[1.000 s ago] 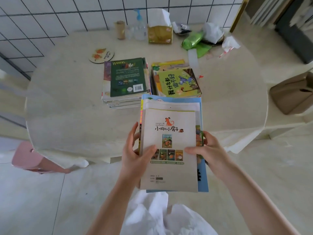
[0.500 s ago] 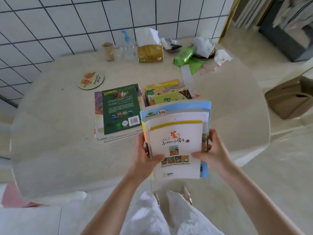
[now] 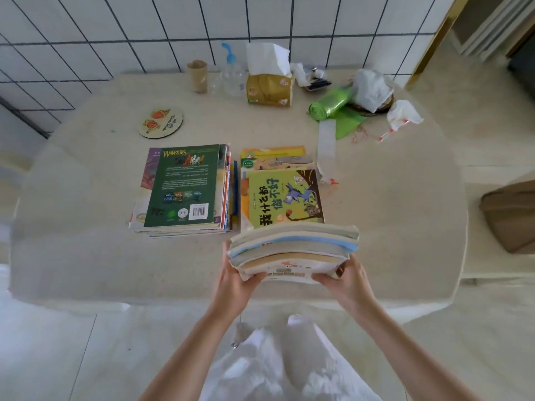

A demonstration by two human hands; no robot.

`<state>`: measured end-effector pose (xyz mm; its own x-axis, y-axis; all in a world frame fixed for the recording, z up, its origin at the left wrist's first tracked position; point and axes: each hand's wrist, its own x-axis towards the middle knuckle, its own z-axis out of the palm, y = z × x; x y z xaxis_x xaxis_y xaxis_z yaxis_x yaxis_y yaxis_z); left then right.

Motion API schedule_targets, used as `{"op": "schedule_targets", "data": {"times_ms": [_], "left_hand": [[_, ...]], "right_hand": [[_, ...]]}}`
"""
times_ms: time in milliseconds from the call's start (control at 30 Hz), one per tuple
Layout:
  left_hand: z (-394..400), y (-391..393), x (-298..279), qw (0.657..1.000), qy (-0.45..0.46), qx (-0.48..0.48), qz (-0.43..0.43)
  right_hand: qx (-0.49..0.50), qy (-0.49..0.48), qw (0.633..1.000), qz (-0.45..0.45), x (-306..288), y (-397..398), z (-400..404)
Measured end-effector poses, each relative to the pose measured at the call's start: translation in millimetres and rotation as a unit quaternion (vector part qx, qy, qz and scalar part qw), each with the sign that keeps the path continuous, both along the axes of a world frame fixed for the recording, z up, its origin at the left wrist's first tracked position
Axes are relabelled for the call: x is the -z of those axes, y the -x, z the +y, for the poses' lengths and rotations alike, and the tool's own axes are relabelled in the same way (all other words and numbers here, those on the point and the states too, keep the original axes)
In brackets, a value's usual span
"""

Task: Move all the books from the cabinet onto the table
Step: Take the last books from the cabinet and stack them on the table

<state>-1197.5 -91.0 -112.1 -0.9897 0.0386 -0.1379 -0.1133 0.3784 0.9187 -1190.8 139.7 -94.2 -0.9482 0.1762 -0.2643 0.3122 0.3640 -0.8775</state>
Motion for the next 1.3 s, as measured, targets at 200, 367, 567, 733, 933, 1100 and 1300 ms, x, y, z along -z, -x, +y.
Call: {"op": "schedule_targets", "data": {"times_ms": [200,367,567,733,933,1100,1300], "left_hand": [[-2,7,9,0.999,0.036,-0.018,-0.005],[2,5,9,0.999,0.043,-0.019,-0.023],[-5,4,16,0.998,0.054,-0.024,-0.032],[-8,8,15,0.997,0.076,-0.018,-0.014],[-5,-1,17,0.995,0.090,-0.033,-0.019],[-6,9,-5,0.996,0.052,-0.050,-0.053],[-4,42,-48,0.995,-0.033,-0.055,-0.081]], "right_hand": [[-0.084,0.011,0.996,-0.016,16,14,20],[-0.104,0.005,0.994,-0.011,22,16,23],[-0.095,0.015,0.994,-0.050,28,14,27],[-0.101,0.025,0.993,-0.056,27,14,31],[-0.106,0.038,0.992,-0.059,34,11,33],[-0.125,0.073,0.989,-0.043,7,17,35],[-0.140,0.153,0.977,-0.059,-43,47,37]]}}
